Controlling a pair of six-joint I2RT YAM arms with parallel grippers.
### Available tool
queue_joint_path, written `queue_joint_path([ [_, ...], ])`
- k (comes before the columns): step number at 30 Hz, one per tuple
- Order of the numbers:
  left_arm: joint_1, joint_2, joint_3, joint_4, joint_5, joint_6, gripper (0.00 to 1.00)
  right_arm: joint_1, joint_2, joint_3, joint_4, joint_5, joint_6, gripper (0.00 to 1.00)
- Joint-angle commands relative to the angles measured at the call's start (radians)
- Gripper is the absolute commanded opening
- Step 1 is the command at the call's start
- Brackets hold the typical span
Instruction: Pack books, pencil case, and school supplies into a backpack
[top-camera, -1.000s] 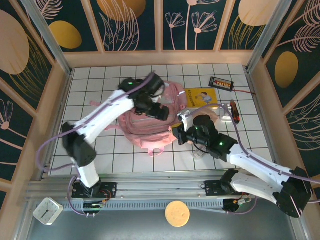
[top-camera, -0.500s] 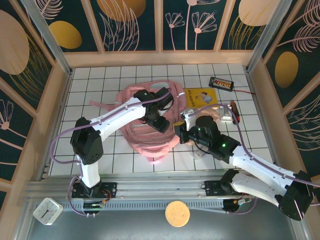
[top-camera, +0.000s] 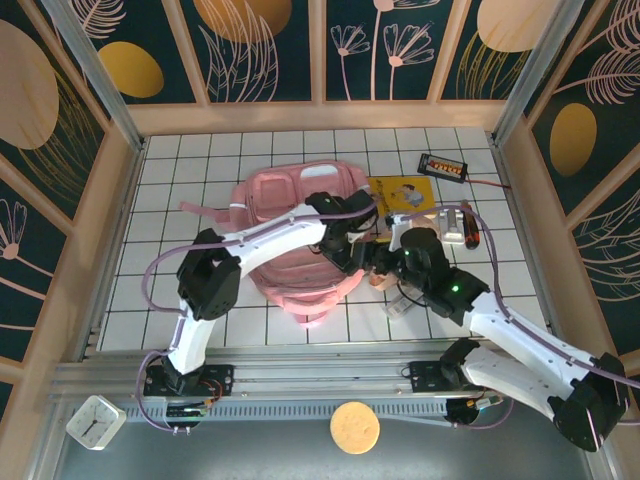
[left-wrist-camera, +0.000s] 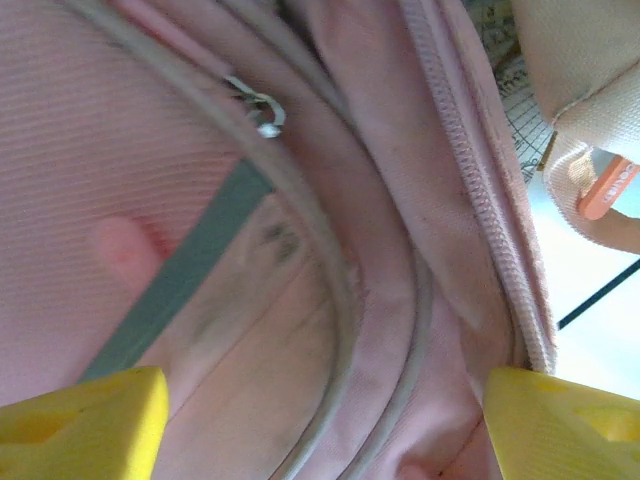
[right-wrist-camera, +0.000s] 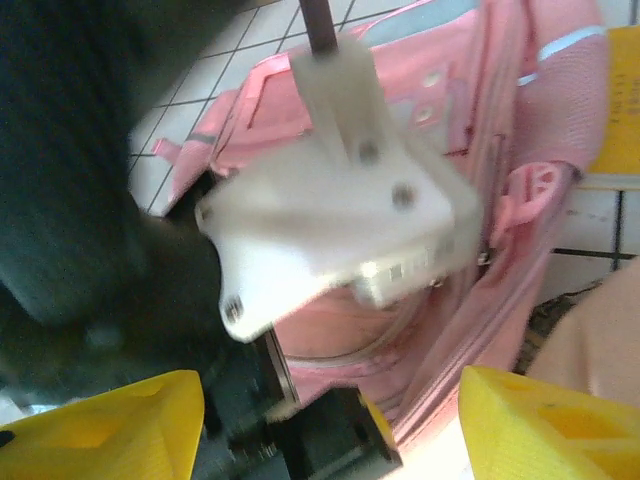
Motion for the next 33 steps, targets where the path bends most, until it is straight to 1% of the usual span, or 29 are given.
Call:
queue_joint_path([
  [1,0.004,0.024,0.029,-0.024,-0.085,0.014,0.77,-0.035,-0.055,0.027,-0.013,0.026,0.046,0.69],
  [4,0.005,0.049,0.049,-0.051,-0.172,0.008,0.71,-0.046,-0.073,0.017,-0.003,0.018,0.05,0.69],
  [6,0.005,0.069,0.06,-0.063,-0.208,0.007,0.69,-0.046,-0.077,0.012,0.004,0.011,0.053,0.69],
  [8,0.004,0.087,0.067,-0.065,-0.223,0.011,0.67,-0.046,-0.08,0.008,0.012,0.01,0.059,0.69],
  [10,0.005,0.101,0.069,-0.061,-0.23,0.014,0.61,-0.047,-0.084,0.009,0.015,0.015,0.059,0.69],
  [12,0.004,0.113,0.063,-0.052,-0.208,0.024,0.58,-0.048,-0.084,0.014,0.01,0.022,0.054,0.69],
  [15,0.005,0.122,0.052,-0.049,-0.144,0.042,0.59,-0.05,-0.084,0.023,0.0,0.031,0.041,0.69],
  [18,0.006,0.106,0.017,-0.03,-0.121,0.035,0.58,-0.054,-0.084,0.022,0.001,0.033,0.039,0.69],
  [19,0.006,0.106,0.009,-0.026,-0.117,0.035,0.55,-0.054,-0.083,0.022,0.004,0.033,0.041,0.69],
  [22,0.006,0.122,0.005,-0.021,-0.107,0.029,0.28,-0.056,-0.077,0.022,0.012,0.029,0.038,0.69],
  [23,0.006,0.127,0.013,-0.022,-0.107,0.022,0.16,-0.056,-0.075,0.024,0.013,0.029,0.037,0.69],
  [24,0.008,0.13,0.024,-0.025,-0.104,0.014,0.0,-0.055,-0.073,0.026,0.012,0.03,0.034,0.69],
  [26,0.02,0.121,0.052,-0.04,-0.098,-0.013,0.0,-0.055,-0.066,0.033,0.013,0.021,0.024,0.69],
  [29,0.073,0.064,0.116,-0.054,-0.056,-0.096,0.0,-0.056,-0.04,0.064,0.001,0.0,-0.011,0.67],
  [31,0.117,0.023,0.196,-0.075,-0.026,-0.157,0.0,-0.052,-0.014,0.097,-0.023,-0.023,-0.037,0.67],
  [33,0.15,0.005,0.328,-0.124,-0.014,-0.218,0.0,-0.043,0.016,0.127,-0.046,-0.037,-0.054,0.67],
])
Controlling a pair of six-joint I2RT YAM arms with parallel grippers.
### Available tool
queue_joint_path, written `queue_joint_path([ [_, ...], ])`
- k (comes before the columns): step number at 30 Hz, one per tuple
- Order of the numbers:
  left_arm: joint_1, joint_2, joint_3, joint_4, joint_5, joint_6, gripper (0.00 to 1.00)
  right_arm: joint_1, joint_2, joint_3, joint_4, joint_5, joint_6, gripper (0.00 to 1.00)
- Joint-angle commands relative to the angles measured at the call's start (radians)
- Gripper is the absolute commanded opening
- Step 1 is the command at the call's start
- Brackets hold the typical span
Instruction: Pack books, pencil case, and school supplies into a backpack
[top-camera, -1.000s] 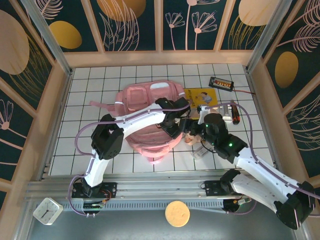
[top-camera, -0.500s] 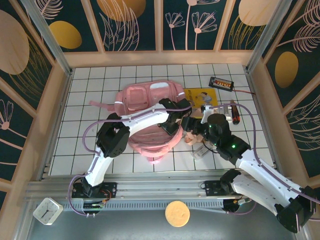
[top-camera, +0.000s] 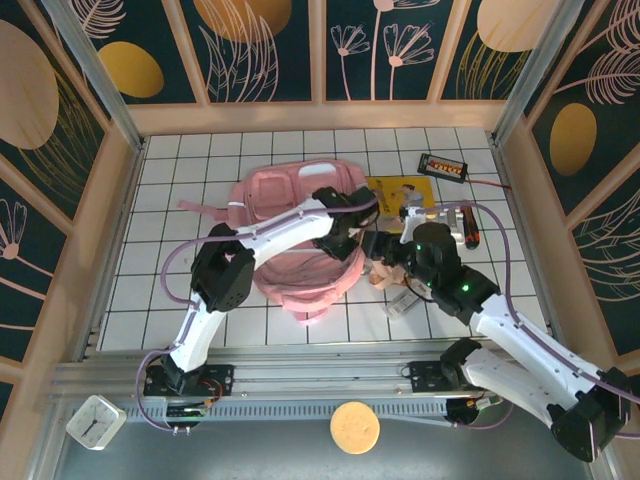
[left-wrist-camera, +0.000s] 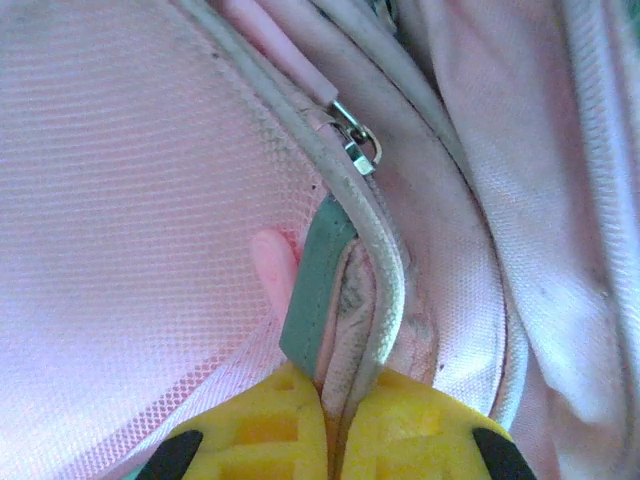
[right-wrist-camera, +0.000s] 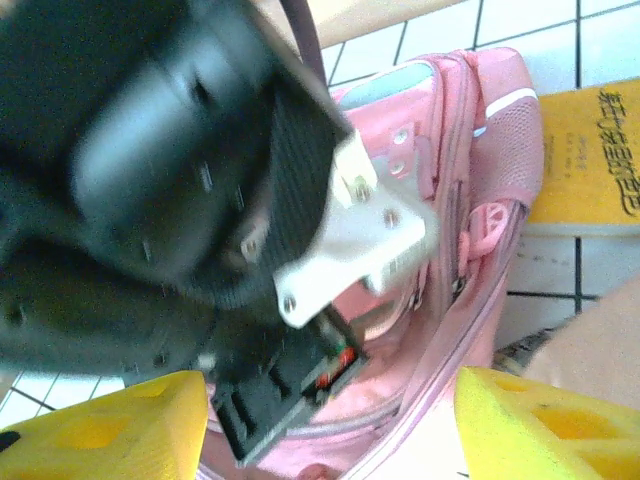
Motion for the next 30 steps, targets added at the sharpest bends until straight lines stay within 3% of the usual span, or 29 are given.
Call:
queue_joint_path([
  [1,0.082,-0.082,0.218,-0.067,0.031,-0.155,0.0,0.006,0.036,0.07,-0.036,-0.032,-0.049,0.67],
  [5,0.097,-0.024,0.502,-0.206,0.047,-0.202,0.0,0.01,0.13,0.137,-0.096,-0.057,-0.03,0.68],
  [7,0.103,-0.019,0.547,-0.239,0.067,-0.208,0.0,0.012,0.178,0.169,-0.105,-0.086,-0.019,0.69],
  [14,0.11,-0.099,0.422,-0.226,0.075,-0.205,0.0,0.011,0.273,0.215,-0.049,-0.138,-0.055,0.7],
  [18,0.115,-0.095,0.414,-0.225,0.087,-0.203,0.0,0.008,0.29,0.273,-0.081,-0.129,0.014,0.7],
  [27,0.115,-0.049,0.395,-0.158,0.15,-0.224,0.0,0.01,0.472,0.621,-0.626,-0.253,0.353,0.63],
  [30,0.116,-0.03,0.393,-0.133,0.177,-0.23,0.0,0.021,0.481,0.631,-0.681,-0.269,0.376,0.61],
])
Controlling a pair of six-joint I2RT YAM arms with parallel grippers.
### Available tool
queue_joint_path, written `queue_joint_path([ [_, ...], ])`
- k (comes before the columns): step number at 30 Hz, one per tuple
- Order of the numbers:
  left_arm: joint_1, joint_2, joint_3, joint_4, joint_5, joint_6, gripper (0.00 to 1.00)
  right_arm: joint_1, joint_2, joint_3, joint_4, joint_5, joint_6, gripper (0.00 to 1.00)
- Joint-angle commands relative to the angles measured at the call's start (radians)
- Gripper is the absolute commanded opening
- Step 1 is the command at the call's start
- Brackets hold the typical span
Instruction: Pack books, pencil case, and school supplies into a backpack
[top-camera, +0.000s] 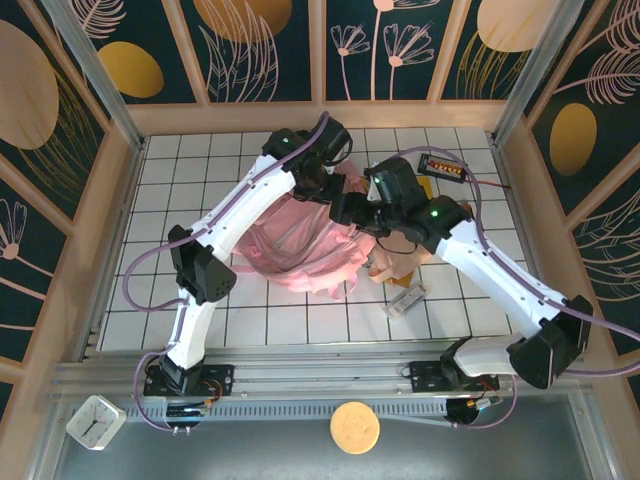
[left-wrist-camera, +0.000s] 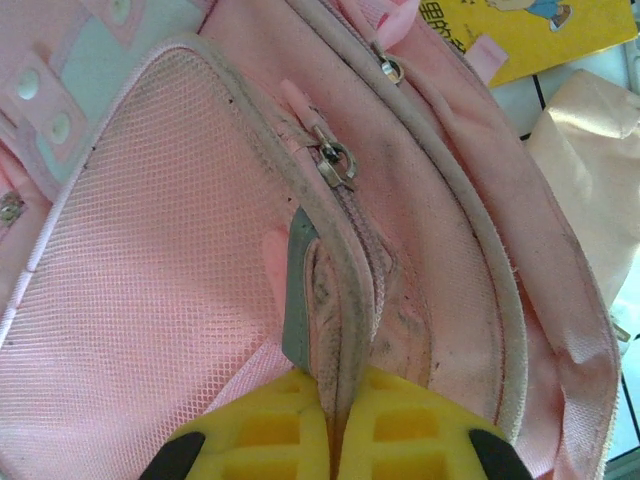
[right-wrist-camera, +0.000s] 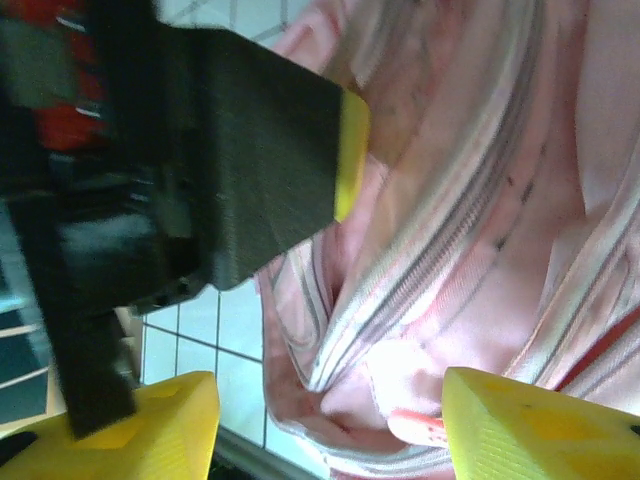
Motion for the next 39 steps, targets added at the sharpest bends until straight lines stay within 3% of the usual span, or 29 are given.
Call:
queue_joint_path([
  [1,-0.005,0.01,0.003,0.076,0.064,-0.026,0.0,0.011,0.017,0.019,-0.21,-0.02,0.096,0.61],
  [13,-0.004,-0.017,-0.076,0.12,0.083,-0.025,0.0,0.037,0.137,0.065,-0.341,0.177,-0.024,0.58],
  [22,-0.006,0.027,0.002,0.089,0.097,-0.018,0.0,0.089,0.12,-0.028,-0.255,0.196,0.004,0.52],
  [39,-0.001,0.071,0.1,0.024,0.105,0.002,0.0,0.061,0.035,-0.167,-0.119,0.253,-0.028,0.32],
])
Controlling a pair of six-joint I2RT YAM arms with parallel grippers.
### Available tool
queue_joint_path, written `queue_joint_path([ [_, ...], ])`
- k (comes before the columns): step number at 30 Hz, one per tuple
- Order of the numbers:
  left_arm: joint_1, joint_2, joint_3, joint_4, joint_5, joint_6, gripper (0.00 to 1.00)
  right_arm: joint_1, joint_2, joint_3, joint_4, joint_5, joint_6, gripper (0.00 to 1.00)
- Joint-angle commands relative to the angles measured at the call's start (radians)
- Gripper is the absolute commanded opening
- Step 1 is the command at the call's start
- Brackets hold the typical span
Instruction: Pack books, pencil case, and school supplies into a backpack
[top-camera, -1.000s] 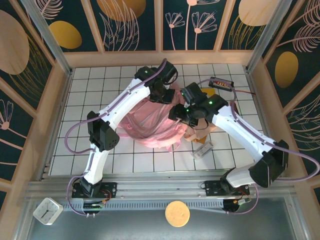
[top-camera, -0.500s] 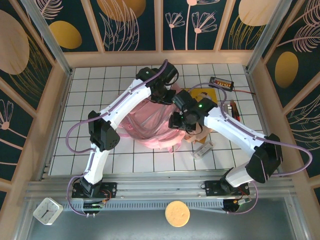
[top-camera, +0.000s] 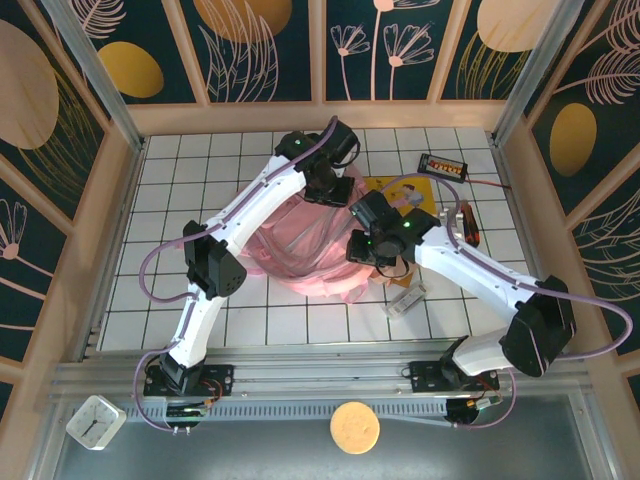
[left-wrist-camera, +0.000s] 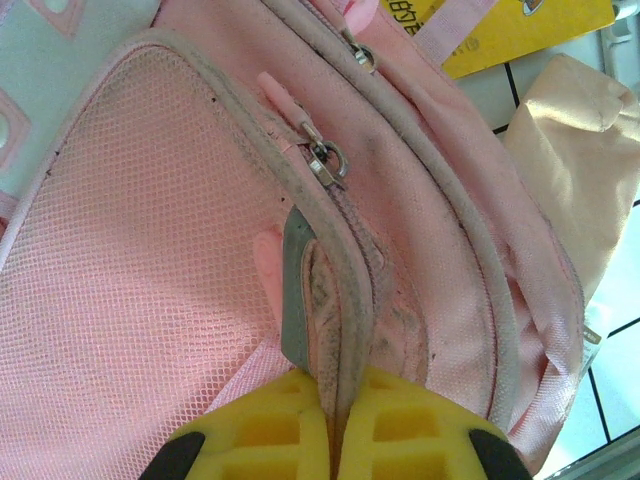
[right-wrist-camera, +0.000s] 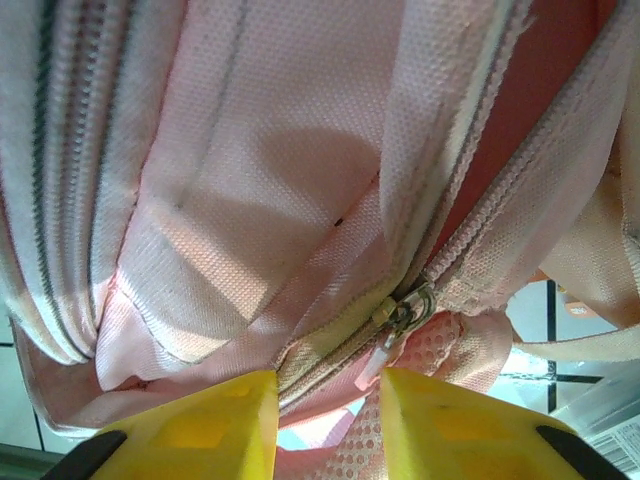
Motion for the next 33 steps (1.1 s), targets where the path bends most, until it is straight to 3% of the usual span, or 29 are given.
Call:
queue_joint_path([
  [1,0.003,-0.018,0.046,0.0,0.033,0.009,0.0,-0.019,-0.031,-0.025,0.035,0.031,-0.014,0.31],
  [9,0.023,-0.035,0.041,-0.01,0.056,0.015,0.0,-0.058,-0.072,-0.065,0.033,0.041,-0.052,0.38],
  [21,0.054,-0.056,0.061,-0.03,0.137,0.004,0.0,-0.095,-0.101,-0.1,0.184,-0.068,-0.203,0.37],
  [33,0.109,-0.058,0.128,-0.042,0.275,-0.026,0.0,-0.094,-0.103,-0.15,0.247,-0.098,-0.206,0.36],
])
